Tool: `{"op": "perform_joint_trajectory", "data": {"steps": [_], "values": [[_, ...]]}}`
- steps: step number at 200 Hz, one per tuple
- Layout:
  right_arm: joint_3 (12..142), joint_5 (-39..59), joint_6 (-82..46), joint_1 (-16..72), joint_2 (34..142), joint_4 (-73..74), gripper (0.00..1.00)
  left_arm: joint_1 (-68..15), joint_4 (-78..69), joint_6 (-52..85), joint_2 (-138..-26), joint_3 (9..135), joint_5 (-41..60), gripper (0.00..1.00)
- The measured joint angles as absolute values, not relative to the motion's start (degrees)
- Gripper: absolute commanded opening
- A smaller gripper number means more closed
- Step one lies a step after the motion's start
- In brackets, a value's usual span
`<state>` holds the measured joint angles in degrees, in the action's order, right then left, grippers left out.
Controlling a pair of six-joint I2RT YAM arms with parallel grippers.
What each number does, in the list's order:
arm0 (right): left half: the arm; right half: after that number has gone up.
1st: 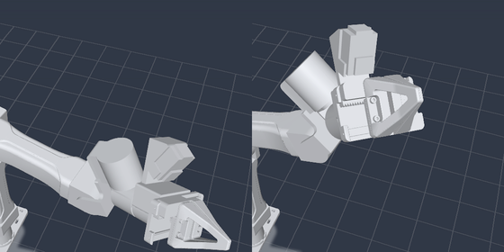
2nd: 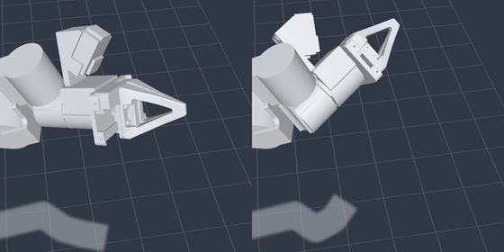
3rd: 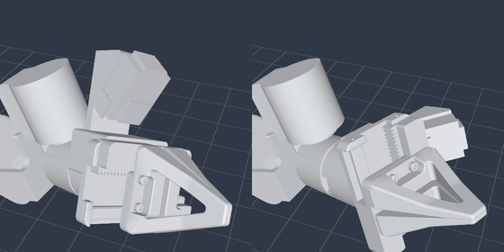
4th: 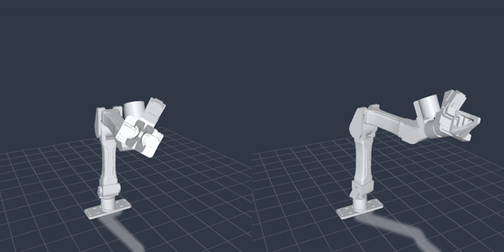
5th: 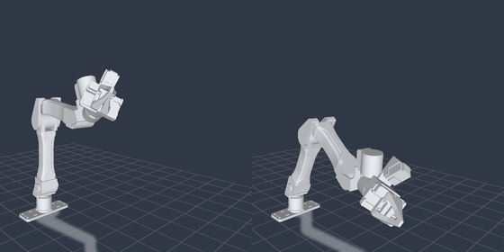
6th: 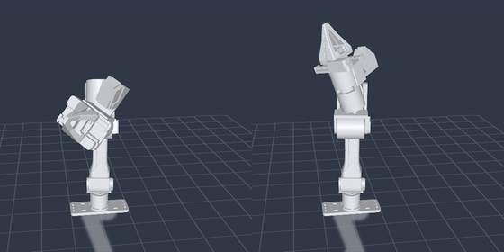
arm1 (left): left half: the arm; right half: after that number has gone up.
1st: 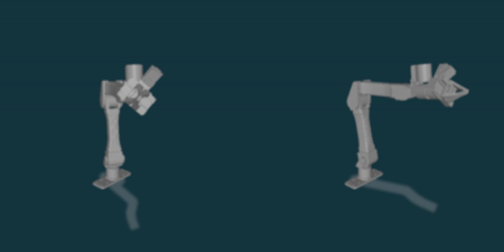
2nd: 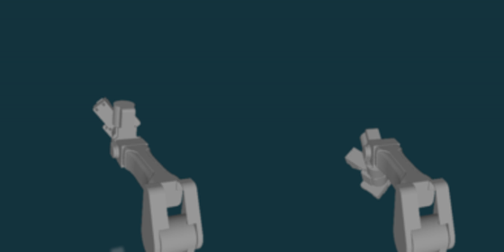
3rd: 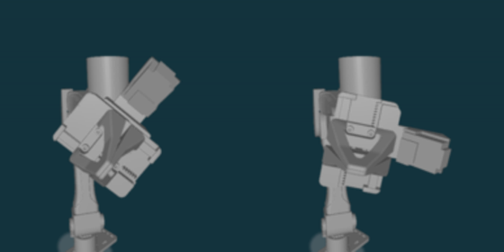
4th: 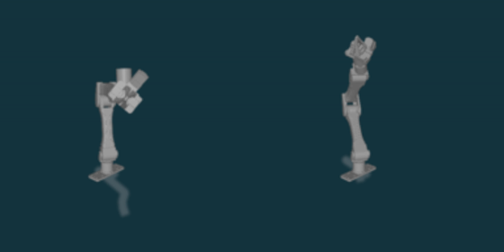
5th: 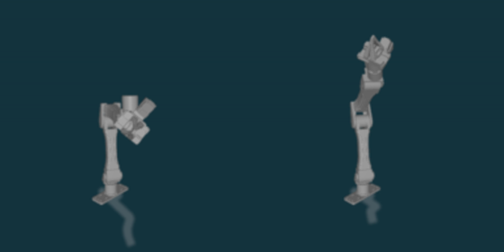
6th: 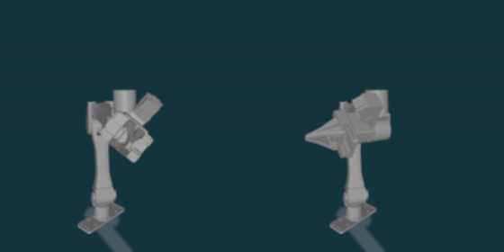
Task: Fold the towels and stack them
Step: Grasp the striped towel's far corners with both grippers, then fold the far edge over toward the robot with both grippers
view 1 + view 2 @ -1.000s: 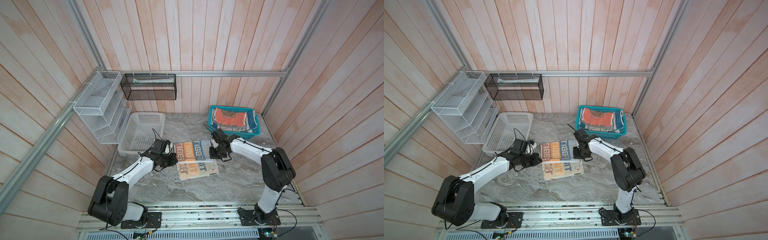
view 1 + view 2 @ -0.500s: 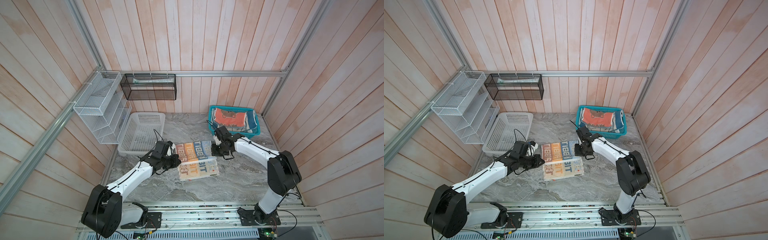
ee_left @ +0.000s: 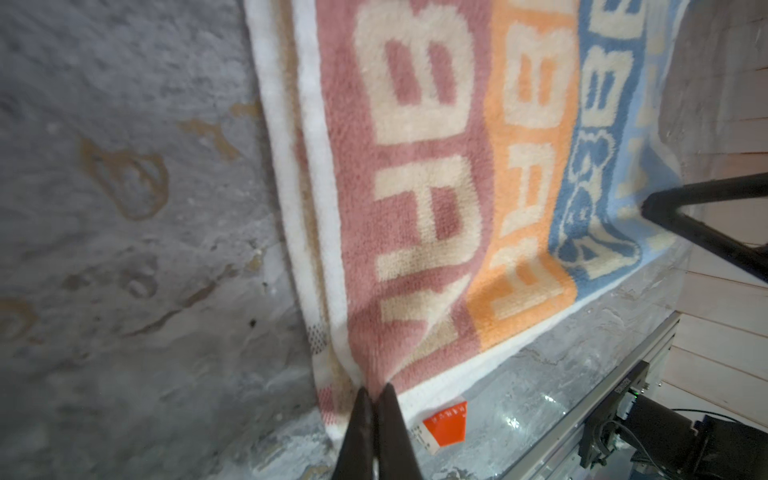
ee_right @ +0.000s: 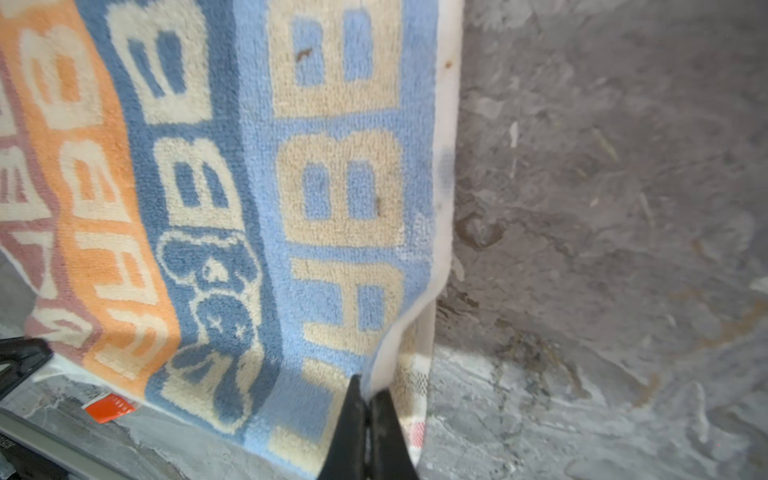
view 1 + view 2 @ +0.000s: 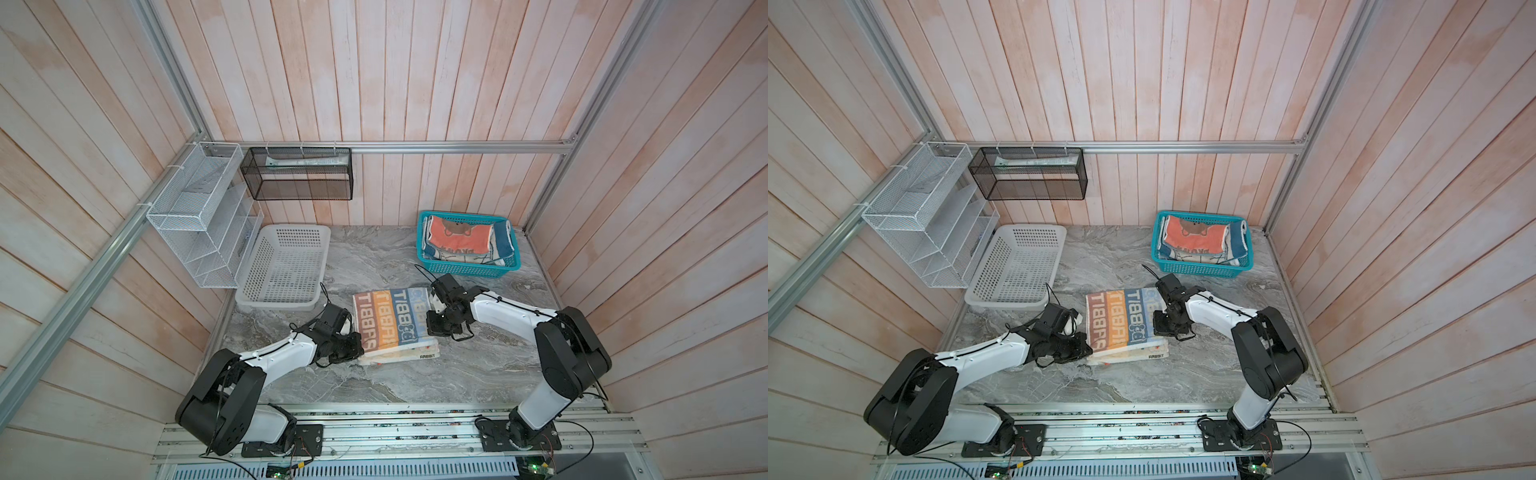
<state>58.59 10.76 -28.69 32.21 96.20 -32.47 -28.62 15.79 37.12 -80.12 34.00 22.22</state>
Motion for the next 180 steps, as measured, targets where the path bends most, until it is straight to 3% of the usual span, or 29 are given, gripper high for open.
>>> {"op": "perform_joint_trajectory", "data": {"steps": [89,99,128,180], "values": [[54.2,9.6,-29.1,32.3,86.2,-31.9,0.0,-31.7,19.4,39.6,-71.6,34.7,19.3,0.0],[52.3,10.0,-29.2,32.4,86.1,-31.4,0.17,-32.6,18.6,40.5,-72.2,33.4,19.3,0.1],[49.6,10.2,-29.3,33.2,88.3,-31.6,0.33,-34.4,19.0,43.1,-75.6,31.6,18.8,0.34],[50.6,7.2,-29.3,34.0,85.3,-32.9,0.38,-34.5,22.6,43.1,-74.4,33.7,14.5,0.39]]}}
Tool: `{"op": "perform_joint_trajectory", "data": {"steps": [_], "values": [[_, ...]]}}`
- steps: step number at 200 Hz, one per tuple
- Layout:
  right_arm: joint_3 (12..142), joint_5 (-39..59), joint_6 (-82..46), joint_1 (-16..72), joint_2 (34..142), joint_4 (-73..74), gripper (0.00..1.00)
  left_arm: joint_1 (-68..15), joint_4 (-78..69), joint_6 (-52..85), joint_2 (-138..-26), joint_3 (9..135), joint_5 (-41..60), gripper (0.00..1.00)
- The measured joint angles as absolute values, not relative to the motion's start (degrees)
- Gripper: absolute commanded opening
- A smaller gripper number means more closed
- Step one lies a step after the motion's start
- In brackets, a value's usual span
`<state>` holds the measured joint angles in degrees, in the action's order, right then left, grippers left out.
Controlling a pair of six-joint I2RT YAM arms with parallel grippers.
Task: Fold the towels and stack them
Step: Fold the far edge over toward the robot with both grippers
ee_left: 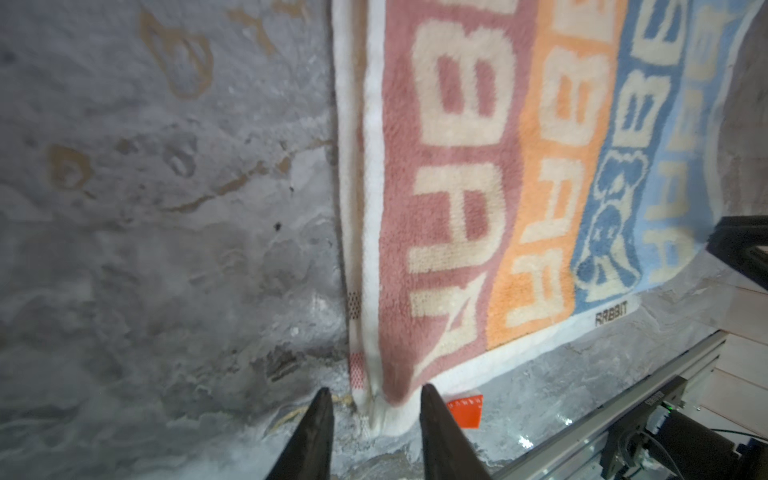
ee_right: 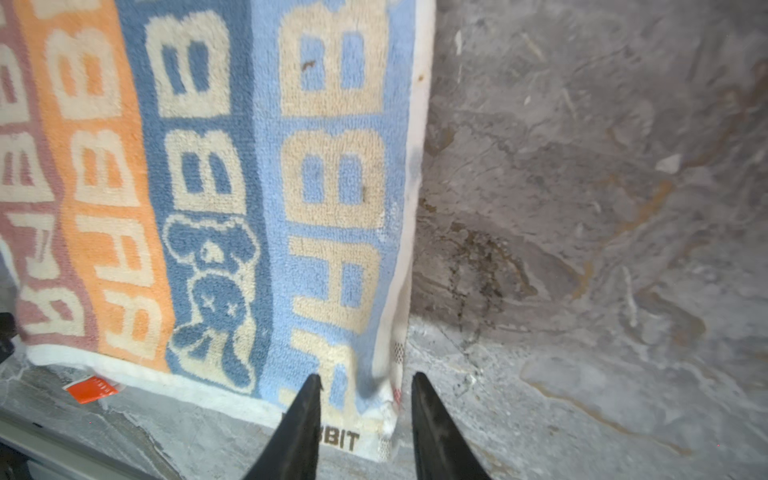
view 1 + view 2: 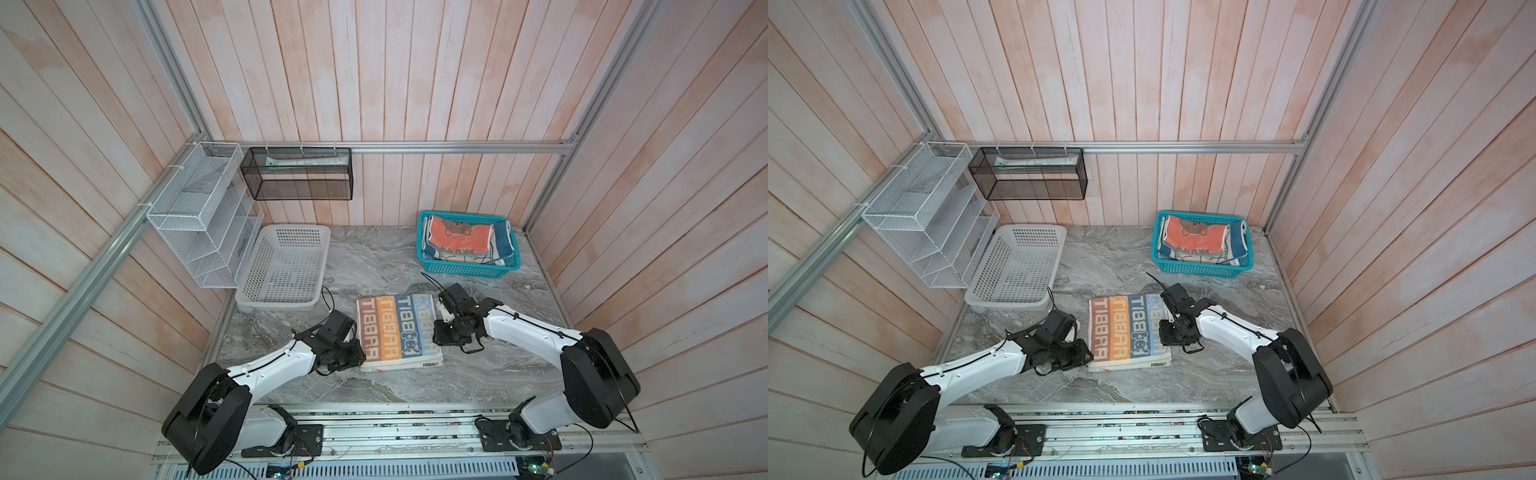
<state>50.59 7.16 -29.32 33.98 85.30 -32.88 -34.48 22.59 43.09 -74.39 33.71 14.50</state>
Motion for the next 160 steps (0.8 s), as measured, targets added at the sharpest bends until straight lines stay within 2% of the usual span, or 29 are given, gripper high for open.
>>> {"op": "perform_joint_trajectory", "data": {"steps": [77,98,108,133,160], "values": [[44.3,8.7,-30.9,34.0,82.7,-31.7,0.41,-35.0,20.2,44.9,-76.2,33.6,16.5,0.41],[44.3,9.3,-31.2,34.0,82.7,-30.7,0.36,-35.2,19.5,45.4,-76.6,33.6,17.2,0.41],[44.3,9.5,-31.6,34.1,82.9,-30.1,0.3,-35.4,19.1,45.7,-77.0,33.6,17.5,0.41],[44.3,9.9,-31.5,34.4,83.4,-29.3,0.15,-35.9,18.4,46.5,-77.8,33.6,18.0,0.3],[44.3,10.2,-31.6,34.7,83.5,-28.8,0.0,-36.1,18.2,46.6,-77.8,33.6,18.2,0.08]]}}
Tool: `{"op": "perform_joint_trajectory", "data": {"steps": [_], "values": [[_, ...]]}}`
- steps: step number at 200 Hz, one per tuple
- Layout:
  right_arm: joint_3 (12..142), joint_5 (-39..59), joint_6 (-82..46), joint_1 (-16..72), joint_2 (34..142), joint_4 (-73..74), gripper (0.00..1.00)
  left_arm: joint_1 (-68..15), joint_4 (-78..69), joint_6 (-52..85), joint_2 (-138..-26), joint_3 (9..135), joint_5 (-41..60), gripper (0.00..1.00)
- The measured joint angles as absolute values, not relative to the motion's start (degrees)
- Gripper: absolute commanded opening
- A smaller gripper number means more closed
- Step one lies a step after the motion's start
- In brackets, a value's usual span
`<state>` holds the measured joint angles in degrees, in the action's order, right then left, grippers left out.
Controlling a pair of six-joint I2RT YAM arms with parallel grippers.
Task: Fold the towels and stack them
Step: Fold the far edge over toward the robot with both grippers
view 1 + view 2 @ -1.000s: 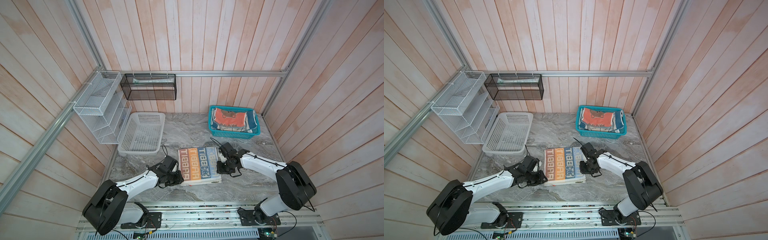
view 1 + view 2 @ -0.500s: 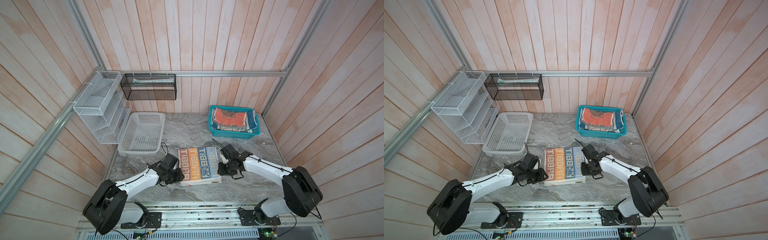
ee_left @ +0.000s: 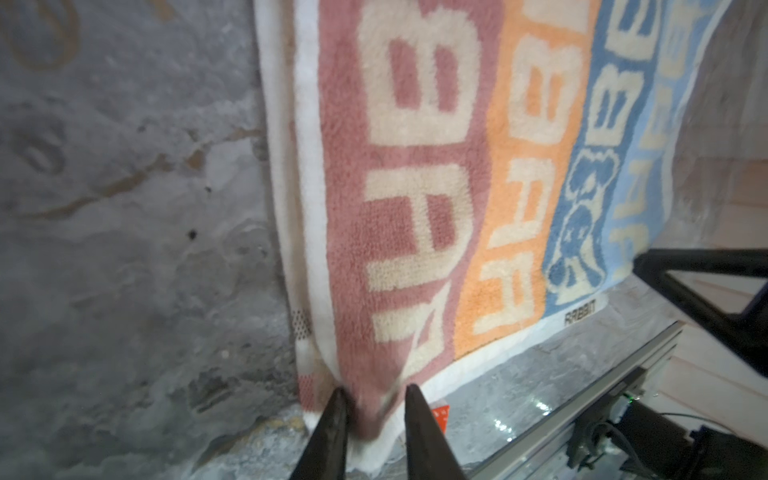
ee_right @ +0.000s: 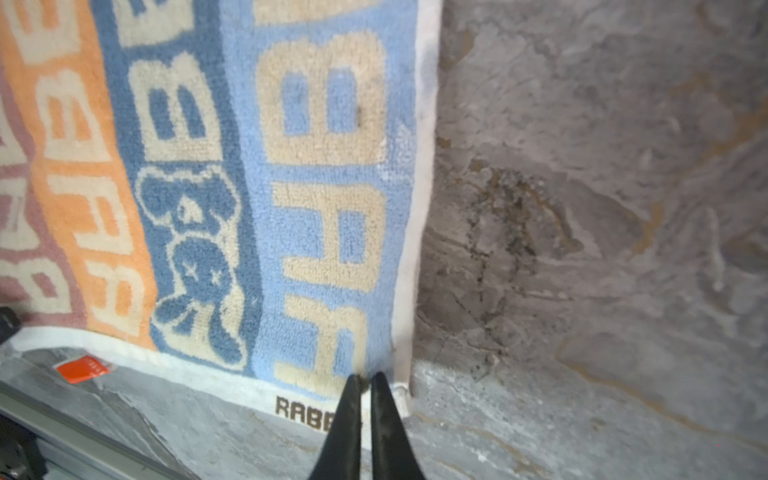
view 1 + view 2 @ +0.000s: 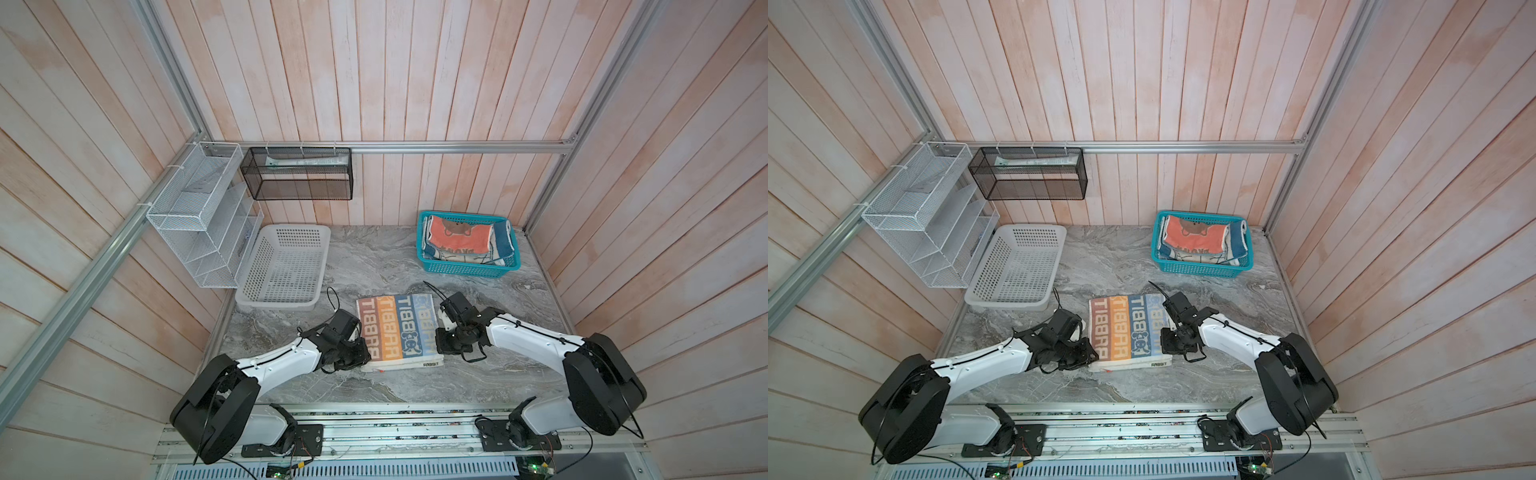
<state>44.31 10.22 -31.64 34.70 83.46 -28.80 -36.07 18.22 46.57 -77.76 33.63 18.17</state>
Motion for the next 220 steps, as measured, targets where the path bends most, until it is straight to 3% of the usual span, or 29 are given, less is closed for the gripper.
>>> {"op": "perform_joint_trajectory", "data": {"steps": [12,98,117,126,220], "values": [[44.3,10.2,-31.4,34.7,83.4,-28.8,0.0,-36.1,18.3,46.8,-77.8,33.6,18.2,0.0],[48.7,9.2,-31.3,34.7,75.7,-35.6,0.0,-36.5,24.9,46.1,-71.3,37.4,17.7,0.0],[48.5,9.1,-31.6,34.7,73.9,-36.6,0.24,-36.8,25.6,46.2,-70.0,37.4,17.7,0.0],[48.0,9.2,-32.0,34.7,73.8,-36.3,0.29,-36.9,25.5,46.2,-69.9,37.2,17.8,0.0],[43.7,10.7,-32.7,34.8,85.3,-26.7,0.3,-36.9,24.4,46.6,-71.3,34.9,18.2,0.0]]}}
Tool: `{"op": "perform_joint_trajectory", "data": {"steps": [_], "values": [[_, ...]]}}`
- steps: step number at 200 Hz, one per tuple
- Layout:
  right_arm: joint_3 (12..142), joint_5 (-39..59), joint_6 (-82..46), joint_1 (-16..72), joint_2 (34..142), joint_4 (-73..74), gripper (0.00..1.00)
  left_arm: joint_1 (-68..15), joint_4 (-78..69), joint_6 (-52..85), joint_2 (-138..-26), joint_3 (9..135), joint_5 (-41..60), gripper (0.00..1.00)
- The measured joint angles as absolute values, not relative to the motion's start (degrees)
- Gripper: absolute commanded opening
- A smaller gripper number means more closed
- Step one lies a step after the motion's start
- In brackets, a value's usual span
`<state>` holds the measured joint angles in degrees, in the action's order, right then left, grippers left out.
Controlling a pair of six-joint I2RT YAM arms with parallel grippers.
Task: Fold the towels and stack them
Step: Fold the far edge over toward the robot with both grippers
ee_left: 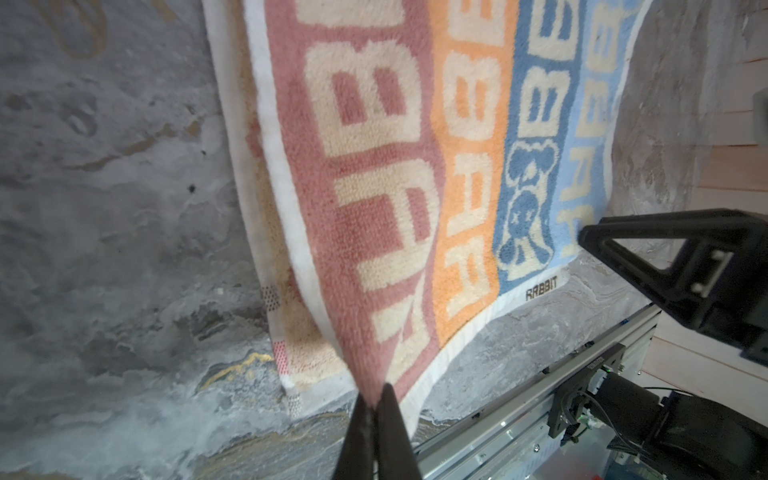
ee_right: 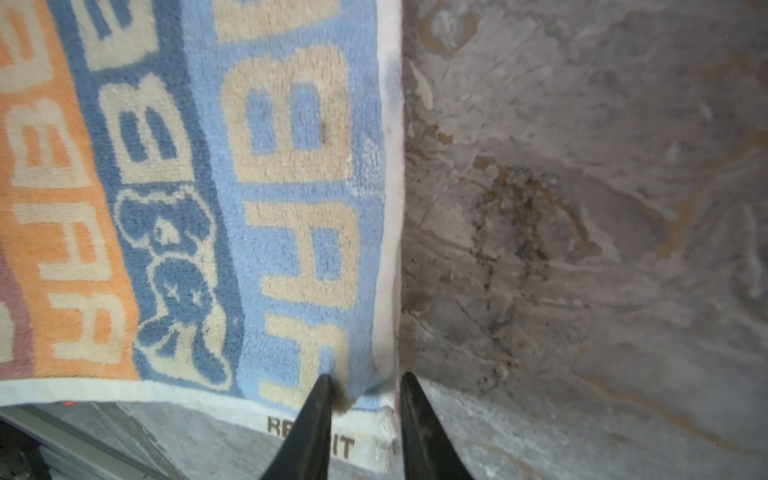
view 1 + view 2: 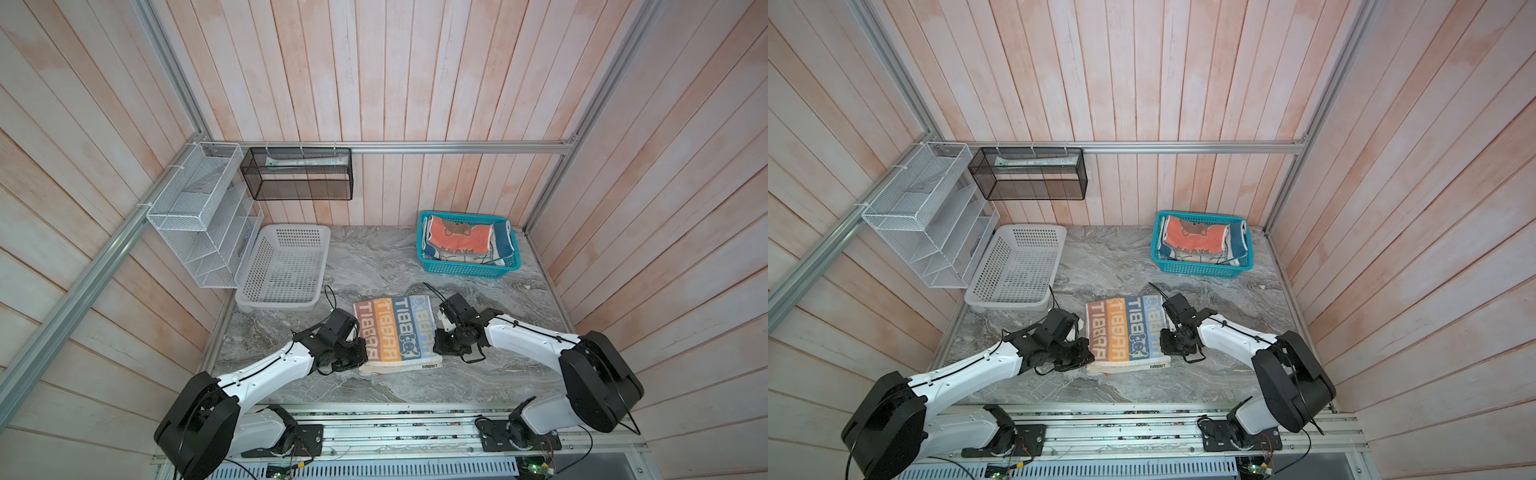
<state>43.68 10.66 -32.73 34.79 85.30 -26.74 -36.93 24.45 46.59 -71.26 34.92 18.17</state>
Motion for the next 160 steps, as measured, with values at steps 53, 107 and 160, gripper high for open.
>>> {"op": "perform_joint_trajectory", "data": {"steps": [53,107,160], "values": [[45.2,10.6,-32.7,35.0,86.7,-26.0,0.0,-36.9,24.4,46.5,-71.3,34.9,18.1,0.0],[49.8,8.8,-32.8,35.8,83.0,-31.7,0.0,-36.9,26.9,45.7,-71.2,36.2,17.8,0.0],[51.9,7.9,-33.0,37.2,78.2,-37.0,0.0,-37.6,29.6,45.5,-66.5,37.6,17.7,0.0]]}}
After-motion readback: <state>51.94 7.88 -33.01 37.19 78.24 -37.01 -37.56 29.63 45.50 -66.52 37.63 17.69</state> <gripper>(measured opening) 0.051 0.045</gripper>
